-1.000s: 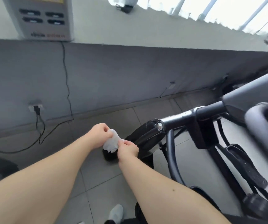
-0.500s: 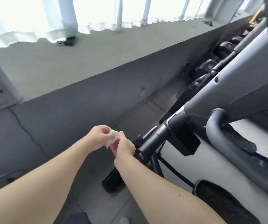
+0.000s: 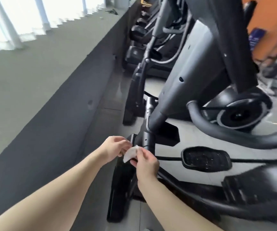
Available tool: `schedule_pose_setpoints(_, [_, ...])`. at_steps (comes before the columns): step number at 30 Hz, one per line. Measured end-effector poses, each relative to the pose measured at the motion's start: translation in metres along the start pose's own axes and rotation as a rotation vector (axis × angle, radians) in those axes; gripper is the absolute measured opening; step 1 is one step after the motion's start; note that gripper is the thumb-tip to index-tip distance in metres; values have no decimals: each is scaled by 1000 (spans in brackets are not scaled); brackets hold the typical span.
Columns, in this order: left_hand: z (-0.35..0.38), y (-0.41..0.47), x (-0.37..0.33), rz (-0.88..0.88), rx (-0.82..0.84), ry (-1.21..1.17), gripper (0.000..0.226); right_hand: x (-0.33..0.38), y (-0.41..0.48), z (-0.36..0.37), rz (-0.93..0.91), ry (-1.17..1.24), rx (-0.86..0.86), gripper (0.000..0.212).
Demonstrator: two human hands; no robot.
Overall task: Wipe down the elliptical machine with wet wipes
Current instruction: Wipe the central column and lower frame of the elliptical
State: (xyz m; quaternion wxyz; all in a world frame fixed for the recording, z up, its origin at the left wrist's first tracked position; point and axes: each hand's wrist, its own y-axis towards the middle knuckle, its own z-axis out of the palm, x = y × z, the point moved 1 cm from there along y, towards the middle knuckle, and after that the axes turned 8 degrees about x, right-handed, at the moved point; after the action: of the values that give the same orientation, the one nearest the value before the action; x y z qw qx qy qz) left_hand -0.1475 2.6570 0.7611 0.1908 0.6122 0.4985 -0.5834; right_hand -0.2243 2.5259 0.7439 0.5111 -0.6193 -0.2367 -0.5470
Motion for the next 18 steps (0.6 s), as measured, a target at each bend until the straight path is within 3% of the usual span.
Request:
schedule_pose_setpoints(6, [34,61,-22,153,152,276,10,3,42,-54,-183,-318,-254,15])
schedule_pose_setpoints(11, [36,96,-34,284,242,747,32,4,78,-67,-157,-315,-274,15])
schedule_pose_setpoints(18, [18,136,-19,458,485,1088,48,-18,113,-54,-111,-329,-244,26])
